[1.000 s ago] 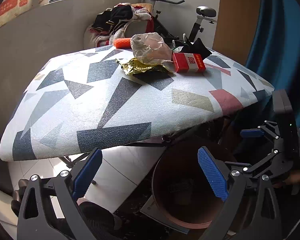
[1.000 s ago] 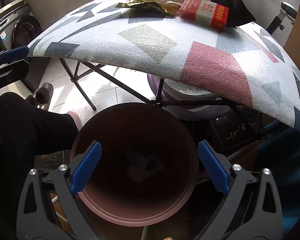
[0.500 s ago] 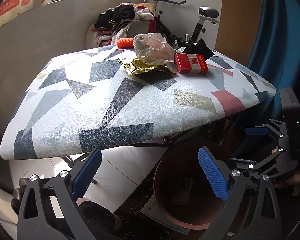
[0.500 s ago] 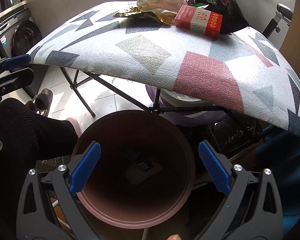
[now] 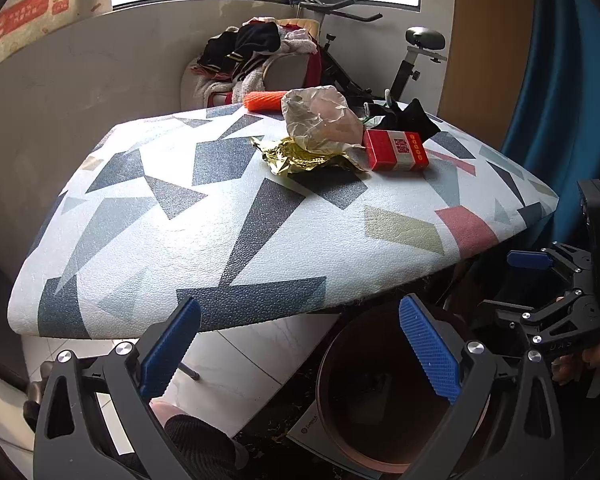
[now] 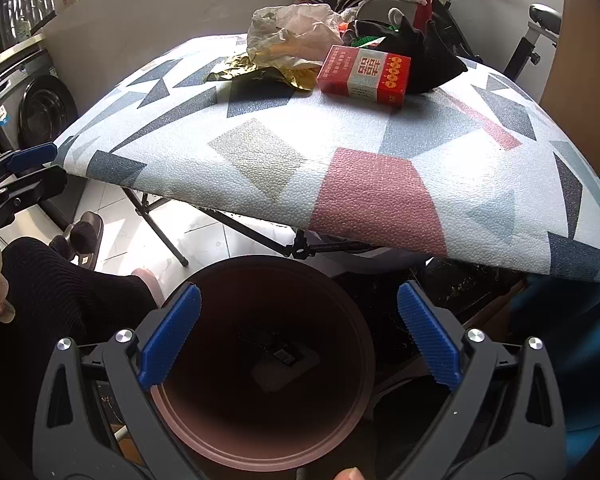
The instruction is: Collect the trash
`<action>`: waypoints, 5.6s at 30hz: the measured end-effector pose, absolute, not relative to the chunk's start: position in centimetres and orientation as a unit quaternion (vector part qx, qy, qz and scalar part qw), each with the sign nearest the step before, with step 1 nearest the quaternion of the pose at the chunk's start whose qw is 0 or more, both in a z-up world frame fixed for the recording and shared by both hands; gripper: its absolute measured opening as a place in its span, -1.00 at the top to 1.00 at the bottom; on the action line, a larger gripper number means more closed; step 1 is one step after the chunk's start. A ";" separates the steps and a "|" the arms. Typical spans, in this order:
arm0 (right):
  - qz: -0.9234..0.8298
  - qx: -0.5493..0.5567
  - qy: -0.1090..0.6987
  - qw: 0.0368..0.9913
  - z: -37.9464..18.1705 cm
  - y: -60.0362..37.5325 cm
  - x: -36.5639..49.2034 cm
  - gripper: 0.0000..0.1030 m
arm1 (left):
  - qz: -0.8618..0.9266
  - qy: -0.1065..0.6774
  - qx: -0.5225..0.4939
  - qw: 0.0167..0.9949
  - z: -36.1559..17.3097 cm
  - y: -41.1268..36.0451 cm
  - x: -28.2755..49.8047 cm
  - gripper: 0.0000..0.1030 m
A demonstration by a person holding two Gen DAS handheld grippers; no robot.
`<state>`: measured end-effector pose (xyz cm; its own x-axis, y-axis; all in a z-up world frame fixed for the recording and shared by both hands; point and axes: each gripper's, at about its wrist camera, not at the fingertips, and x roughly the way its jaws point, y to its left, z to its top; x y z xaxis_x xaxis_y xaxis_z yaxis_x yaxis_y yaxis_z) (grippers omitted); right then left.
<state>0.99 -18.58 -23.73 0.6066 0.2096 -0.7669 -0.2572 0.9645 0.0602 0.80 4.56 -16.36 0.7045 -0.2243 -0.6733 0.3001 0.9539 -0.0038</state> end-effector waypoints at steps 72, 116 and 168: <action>0.070 0.073 0.367 0.925 -21.5 -24.3 13.6 -0.74 | -0.123 0.455 -0.182 0.863 -18.0 4.9 22.4 -0.31; 0.058 0.096 0.342 0.933 -16.5 -24.7 9.3 -0.74 | -0.128 0.356 0.035 0.925 -5.5 6.5 16.2 0.93; 0.131 0.007 0.445 0.886 -25.2 -17.9 -0.5 -0.75 | -0.168 0.340 0.030 0.925 -16.0 4.2 -2.0 -0.83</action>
<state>-0.54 -17.92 -25.20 0.5699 0.2378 -0.7865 -0.2258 0.9657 0.1283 -2.02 4.20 -15.96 0.7118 -0.2907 -0.6394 0.3321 0.9414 -0.0583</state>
